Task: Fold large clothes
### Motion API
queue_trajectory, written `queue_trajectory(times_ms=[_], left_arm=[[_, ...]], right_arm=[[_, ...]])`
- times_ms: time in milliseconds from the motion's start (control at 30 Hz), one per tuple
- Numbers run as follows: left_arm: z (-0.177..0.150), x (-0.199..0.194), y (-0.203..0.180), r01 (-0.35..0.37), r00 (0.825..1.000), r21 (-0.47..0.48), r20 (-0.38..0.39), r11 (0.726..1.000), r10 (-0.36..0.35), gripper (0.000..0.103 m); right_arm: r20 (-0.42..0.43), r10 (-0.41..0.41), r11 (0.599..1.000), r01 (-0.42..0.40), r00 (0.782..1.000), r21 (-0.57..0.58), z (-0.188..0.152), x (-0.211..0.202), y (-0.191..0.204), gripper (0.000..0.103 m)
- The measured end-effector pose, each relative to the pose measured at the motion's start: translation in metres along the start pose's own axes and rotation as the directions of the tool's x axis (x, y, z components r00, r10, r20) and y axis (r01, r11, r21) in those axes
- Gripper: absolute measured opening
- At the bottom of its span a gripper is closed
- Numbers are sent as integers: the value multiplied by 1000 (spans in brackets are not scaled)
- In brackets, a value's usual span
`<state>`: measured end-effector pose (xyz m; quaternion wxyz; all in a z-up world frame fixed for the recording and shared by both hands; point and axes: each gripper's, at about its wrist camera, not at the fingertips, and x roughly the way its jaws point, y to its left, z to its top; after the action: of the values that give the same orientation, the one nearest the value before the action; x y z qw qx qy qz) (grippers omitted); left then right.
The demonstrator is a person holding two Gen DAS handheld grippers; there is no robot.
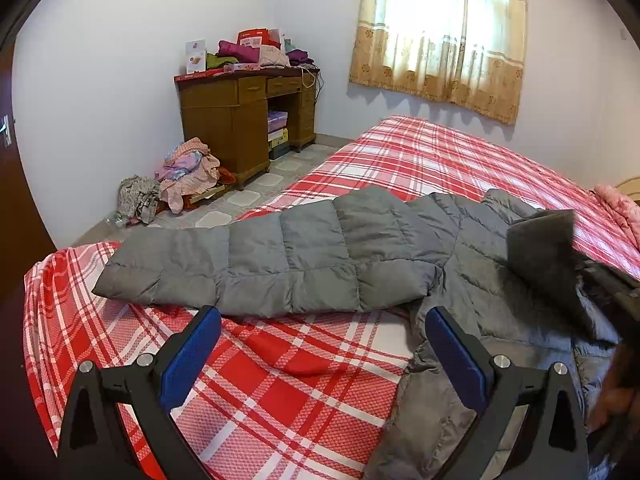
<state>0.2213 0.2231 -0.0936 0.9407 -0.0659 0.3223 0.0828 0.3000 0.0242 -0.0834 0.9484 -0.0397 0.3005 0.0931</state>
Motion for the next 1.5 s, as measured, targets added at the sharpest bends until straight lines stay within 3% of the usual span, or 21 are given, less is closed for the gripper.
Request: queue_trajectory(times_ms=[200, 300, 333, 367, 400, 433, 533, 567, 600, 633, 733, 833, 967, 1100, 1233, 1367, 1500], left_arm=[[0, 5, 8, -9, 1000, -5, 0, 1000, 9, 102], [-2, 8, 8, -7, 1000, -3, -7, 1000, 7, 102], [-2, 8, 6, -8, 1000, 3, -9, 1000, 8, 102], [-2, 9, 4, -10, 1000, 11, -12, 1000, 10, 102], [-1, 10, 1, -10, 1000, 18, -15, 1000, 11, 102], [0, 11, -2, -8, 1000, 22, -17, 1000, 8, 102], [8, 11, -16, 11, 1000, 34, -8, 999, -11, 102], [11, 11, -22, 18, 1000, 41, -7, 999, -18, 102], [15, 11, -30, 30, 1000, 54, -5, 998, -30, 102], [18, 12, -37, 38, 999, 69, 1, 997, -38, 102], [32, 18, -71, 25, 999, 135, 32, 991, -30, 102], [44, 32, -100, 0, 999, 163, 42, 987, -7, 102], [56, 66, -139, -27, 999, 161, 23, 987, 23, 102], [53, 100, -164, -63, 997, 149, -25, 987, 68, 102], [34, 141, -168, -154, 976, 138, -130, 978, 172, 102], [12, 158, -166, -177, 971, 156, -136, 972, 199, 102], [8, 163, -172, -202, 963, 184, -141, 962, 229, 102]], right_arm=[[-48, 54, 998, -55, 997, -17, -6, 29, 35, 8], [-101, 174, 985, -171, 980, 35, -10, 43, 36, 17], [-120, 215, 976, -210, 969, 48, -10, 45, 38, 35], [-145, 296, 955, -287, 944, 80, -11, 47, 35, 51], [-146, 332, 942, -319, 932, 103, -10, 47, 34, 80], [-123, 360, 929, -344, 925, 139, -8, 40, 26, 85], [-39, 368, 910, -352, 929, 217, 1, 12, -10, 82], [-6, 363, 902, -350, 932, 251, 2, 1, -29, 78], [11, 349, 902, -339, 937, 267, 2, -5, -39, 67], [25, 294, 911, -288, 955, 296, 2, -15, -63, 54], [26, 106, 926, -109, 994, 363, -4, -37, -130, 34], [-20, -71, 919, 74, 997, 387, -14, -48, -181, 33], [-109, -211, 855, 238, 971, 460, -37, -47, -247, 34], [-199, -209, 858, 277, 957, 432, -61, -26, -265, 34], [-262, -197, 855, 297, 945, 425, -91, -13, -272, 35], [-239, -140, 832, 245, 961, 498, -105, -22, -285, 39], [-242, -152, 838, 255, 958, 483, -105, -22, -282, 40]])
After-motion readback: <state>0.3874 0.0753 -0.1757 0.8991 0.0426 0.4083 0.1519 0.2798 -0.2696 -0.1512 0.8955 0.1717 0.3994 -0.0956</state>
